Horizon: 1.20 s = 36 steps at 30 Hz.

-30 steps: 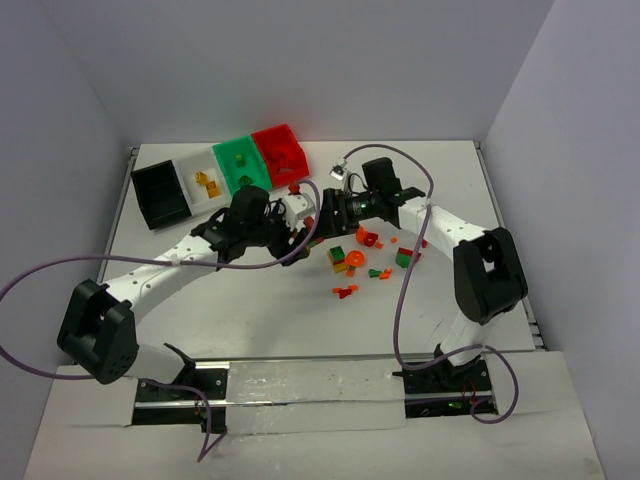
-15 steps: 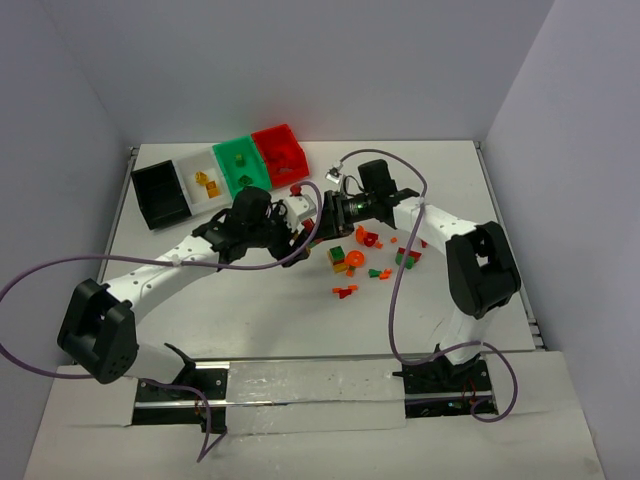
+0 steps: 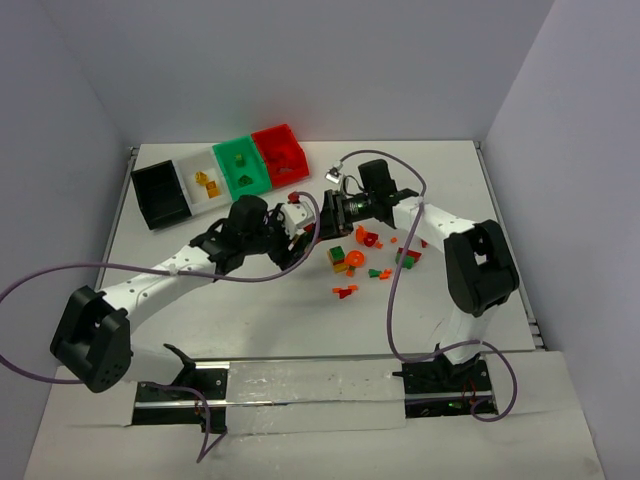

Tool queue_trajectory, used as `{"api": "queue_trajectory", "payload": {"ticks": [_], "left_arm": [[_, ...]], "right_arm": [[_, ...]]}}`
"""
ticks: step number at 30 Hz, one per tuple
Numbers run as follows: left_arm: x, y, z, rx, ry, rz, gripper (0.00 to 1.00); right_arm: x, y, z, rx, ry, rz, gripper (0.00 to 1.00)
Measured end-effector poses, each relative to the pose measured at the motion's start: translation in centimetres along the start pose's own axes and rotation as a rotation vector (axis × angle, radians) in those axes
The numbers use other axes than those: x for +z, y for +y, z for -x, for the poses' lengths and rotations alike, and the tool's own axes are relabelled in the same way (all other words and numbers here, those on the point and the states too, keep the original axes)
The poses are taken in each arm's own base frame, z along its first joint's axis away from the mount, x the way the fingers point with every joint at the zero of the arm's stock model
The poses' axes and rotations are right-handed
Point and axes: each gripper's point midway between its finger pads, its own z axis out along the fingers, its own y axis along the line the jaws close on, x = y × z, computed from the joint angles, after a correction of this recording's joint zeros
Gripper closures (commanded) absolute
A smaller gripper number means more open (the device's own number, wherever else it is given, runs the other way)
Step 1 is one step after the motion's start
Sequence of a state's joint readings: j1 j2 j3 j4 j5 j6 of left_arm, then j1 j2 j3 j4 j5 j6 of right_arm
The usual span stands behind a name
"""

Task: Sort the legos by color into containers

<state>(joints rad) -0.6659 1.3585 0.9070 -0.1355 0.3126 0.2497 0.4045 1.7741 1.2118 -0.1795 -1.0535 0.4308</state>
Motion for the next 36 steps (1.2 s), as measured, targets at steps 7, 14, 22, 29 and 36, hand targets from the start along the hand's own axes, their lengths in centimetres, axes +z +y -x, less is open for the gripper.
{"api": "queue_trajectory", "payload": {"ticks": [7,14,22,29,36], "left_arm": [[-1.4,2.5,-5.3,-0.053,0.127,0.082,0.82],[-4.3,9.5,-7.8,-0.144,0.192,0.252,0.82],[-7.5,22.9,-7.5,-0.207,0.217,0.544,0.81],[-8.3,33.6,-8.4,-0.258,0.243,0.712,0.76],[-7.7,39.0,-10.2,-0.285,0.262,0.788,0.39]], "right_arm": [[-2.3,-1.5,1.7,0.022,-0.064,-0.021,1.00],[-3.2,-2.1,2.3,0.010,-0.097,-0.058,1.00],[-3.6,-2.0,2.4,-0.028,-0.108,-0.092,1.00],[-3.9,-2.2,2.2,-0.045,-0.107,-0.120,1.00],[-4.1,-2.2,2.1,-0.060,-0.108,-0.134,1.00]]}}
